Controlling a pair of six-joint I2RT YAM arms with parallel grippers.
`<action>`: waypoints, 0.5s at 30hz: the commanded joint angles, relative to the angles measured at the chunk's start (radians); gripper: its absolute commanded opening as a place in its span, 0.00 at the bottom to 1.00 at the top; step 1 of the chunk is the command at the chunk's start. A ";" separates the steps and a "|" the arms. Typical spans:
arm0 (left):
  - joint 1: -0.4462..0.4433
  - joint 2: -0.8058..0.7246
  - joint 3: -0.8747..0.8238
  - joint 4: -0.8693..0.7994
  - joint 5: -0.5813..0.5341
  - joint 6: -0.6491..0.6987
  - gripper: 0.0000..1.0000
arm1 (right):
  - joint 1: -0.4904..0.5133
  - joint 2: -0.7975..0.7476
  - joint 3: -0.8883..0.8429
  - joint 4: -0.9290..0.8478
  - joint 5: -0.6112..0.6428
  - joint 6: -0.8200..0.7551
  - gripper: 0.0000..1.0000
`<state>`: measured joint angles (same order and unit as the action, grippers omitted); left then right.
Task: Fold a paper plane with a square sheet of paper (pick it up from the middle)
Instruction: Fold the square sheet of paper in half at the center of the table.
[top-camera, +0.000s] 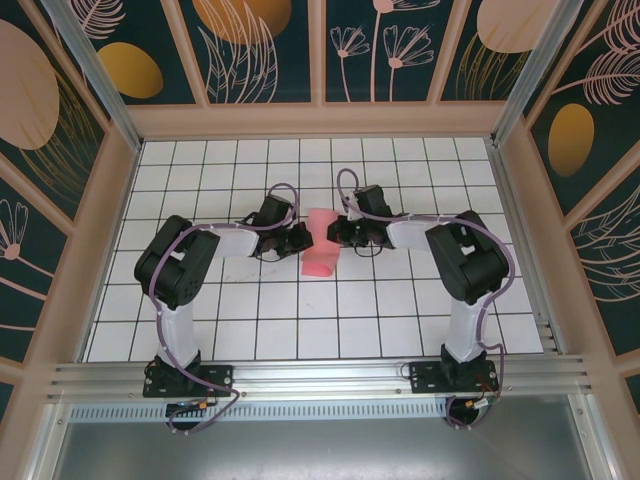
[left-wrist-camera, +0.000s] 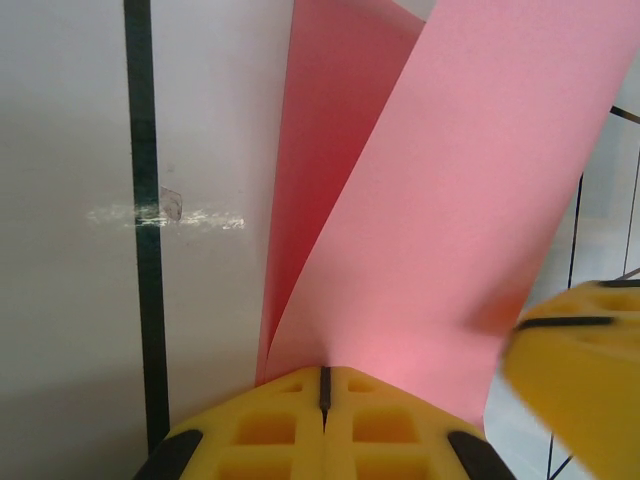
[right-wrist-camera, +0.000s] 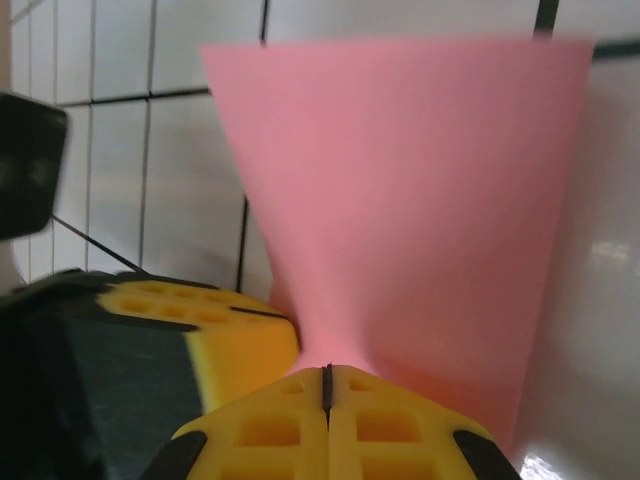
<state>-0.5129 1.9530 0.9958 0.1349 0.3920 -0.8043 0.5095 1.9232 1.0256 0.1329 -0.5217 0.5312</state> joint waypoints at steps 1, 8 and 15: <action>0.009 0.096 -0.071 -0.252 -0.157 0.026 0.00 | -0.023 0.029 0.007 0.063 -0.063 0.016 0.00; 0.008 0.095 -0.081 -0.252 -0.162 0.026 0.00 | -0.097 0.063 -0.012 0.065 -0.010 0.026 0.00; 0.008 0.093 -0.079 -0.251 -0.163 0.028 0.00 | -0.116 0.017 0.027 0.060 0.014 0.030 0.00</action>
<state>-0.5129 1.9530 0.9939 0.1356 0.3920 -0.8043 0.3847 1.9686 1.0260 0.1692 -0.5133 0.5560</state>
